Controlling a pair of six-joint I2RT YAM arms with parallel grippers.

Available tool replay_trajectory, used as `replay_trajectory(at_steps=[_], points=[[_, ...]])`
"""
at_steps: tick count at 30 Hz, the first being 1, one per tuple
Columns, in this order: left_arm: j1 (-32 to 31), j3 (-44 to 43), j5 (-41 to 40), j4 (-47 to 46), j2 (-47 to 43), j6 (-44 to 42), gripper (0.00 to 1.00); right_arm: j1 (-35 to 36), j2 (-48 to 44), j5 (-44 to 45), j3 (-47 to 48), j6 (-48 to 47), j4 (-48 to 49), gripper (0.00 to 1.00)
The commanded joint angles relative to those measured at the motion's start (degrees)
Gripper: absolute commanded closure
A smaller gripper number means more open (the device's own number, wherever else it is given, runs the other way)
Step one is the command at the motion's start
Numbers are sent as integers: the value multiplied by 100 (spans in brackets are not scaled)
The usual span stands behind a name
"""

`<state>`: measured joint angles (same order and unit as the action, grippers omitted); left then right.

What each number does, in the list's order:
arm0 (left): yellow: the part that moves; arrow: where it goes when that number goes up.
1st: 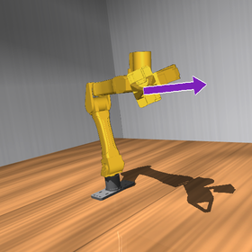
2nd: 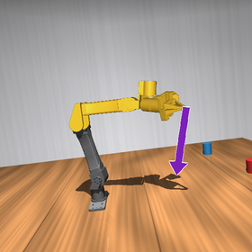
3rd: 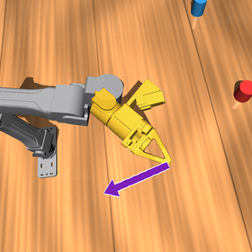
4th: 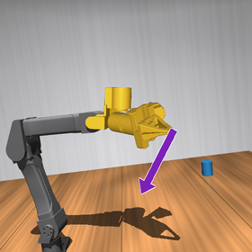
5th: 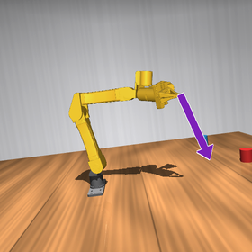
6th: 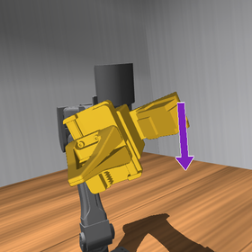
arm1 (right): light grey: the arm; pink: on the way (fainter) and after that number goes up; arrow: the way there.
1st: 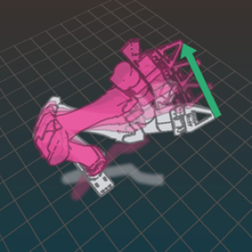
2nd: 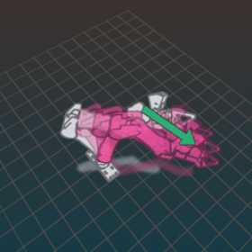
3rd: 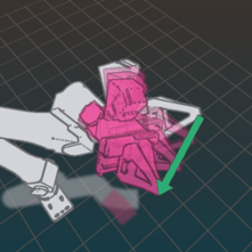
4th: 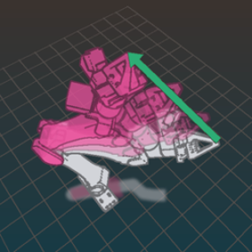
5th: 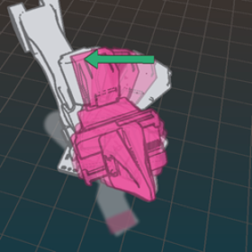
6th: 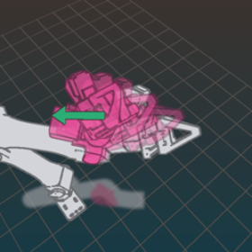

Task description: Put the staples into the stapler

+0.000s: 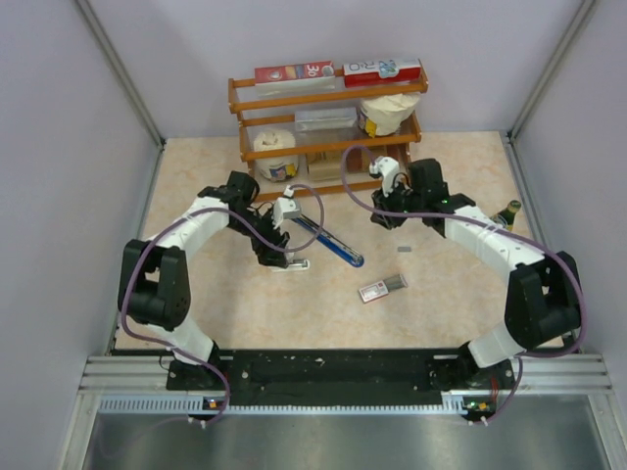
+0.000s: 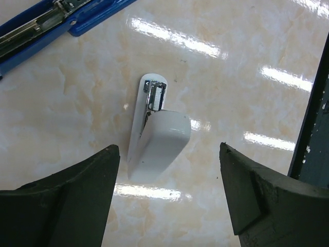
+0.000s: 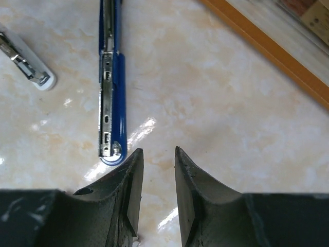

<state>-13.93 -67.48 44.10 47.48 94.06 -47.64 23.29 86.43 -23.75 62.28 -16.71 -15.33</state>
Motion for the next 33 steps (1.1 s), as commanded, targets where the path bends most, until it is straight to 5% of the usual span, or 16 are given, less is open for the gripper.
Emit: replay_trajectory(at_steps=[1,21,33], points=[[-144,-300,-6,367,191,-677,20,-237,-30,-227,-49,98,21,69],[-285,-336,-94,191,464,-1063,42,-351,515,-51,21,194,-31,69],[-400,-142,-279,253,306,-1310,35,-386,611,28,47,194,-31,69]])
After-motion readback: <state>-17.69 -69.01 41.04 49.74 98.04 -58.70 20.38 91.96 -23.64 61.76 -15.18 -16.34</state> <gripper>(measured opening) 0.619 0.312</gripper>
